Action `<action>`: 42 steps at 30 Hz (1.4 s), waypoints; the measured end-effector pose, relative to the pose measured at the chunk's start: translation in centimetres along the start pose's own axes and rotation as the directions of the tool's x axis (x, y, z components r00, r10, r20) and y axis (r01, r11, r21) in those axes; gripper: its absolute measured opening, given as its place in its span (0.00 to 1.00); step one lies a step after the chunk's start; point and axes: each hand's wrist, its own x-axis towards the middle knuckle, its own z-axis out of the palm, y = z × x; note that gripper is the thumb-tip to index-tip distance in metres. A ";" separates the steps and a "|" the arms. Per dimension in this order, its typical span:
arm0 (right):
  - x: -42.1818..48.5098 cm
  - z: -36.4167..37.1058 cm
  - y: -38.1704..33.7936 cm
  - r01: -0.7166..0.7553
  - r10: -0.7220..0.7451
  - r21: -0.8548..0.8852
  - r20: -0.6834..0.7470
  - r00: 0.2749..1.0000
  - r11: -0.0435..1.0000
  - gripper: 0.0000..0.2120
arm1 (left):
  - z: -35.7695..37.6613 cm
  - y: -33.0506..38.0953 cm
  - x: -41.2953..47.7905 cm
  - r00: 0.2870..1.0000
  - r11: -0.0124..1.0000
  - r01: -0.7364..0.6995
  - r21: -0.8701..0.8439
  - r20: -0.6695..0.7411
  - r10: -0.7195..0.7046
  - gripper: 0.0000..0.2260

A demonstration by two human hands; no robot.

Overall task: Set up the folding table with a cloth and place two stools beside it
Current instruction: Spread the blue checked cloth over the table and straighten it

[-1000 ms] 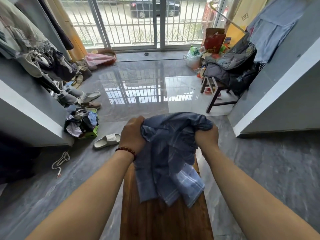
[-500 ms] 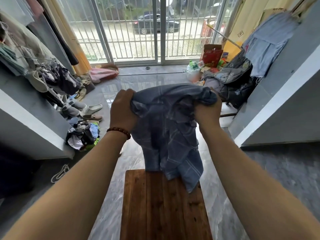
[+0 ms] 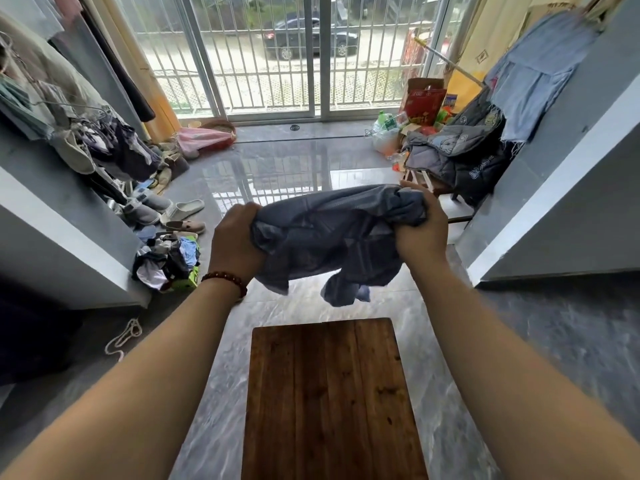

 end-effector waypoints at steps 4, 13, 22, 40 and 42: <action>-1.9 -0.9 1.1 -0.051 0.053 -0.161 0.008 0.999 0.986 0.24 | 0.7 -1.2 -1.8 0.999 1.000 0.014 0.008 0.051 -0.015 0.12; -5.9 -1.9 3.1 -0.236 0.293 -0.399 0.088 0.952 0.886 0.11 | 0.3 -2.8 -5.9 0.965 0.981 0.193 0.031 0.172 -0.195 0.19; -9.0 -2.0 5.0 -0.322 0.432 -0.501 0.117 0.894 0.803 0.11 | -0.5 -3.0 -9.8 0.900 0.933 0.338 0.119 0.247 -0.358 0.06; -10.4 -4.6 4.5 -0.301 0.500 -0.444 0.448 0.741 0.844 0.40 | -0.5 -3.1 -12.8 0.834 0.850 0.490 0.192 0.179 -0.521 0.10; -10.5 -4.5 5.0 -0.095 0.483 -0.642 0.463 0.744 0.761 0.47 | -0.4 -3.4 -12.9 0.821 0.845 0.493 0.207 0.209 -0.531 0.11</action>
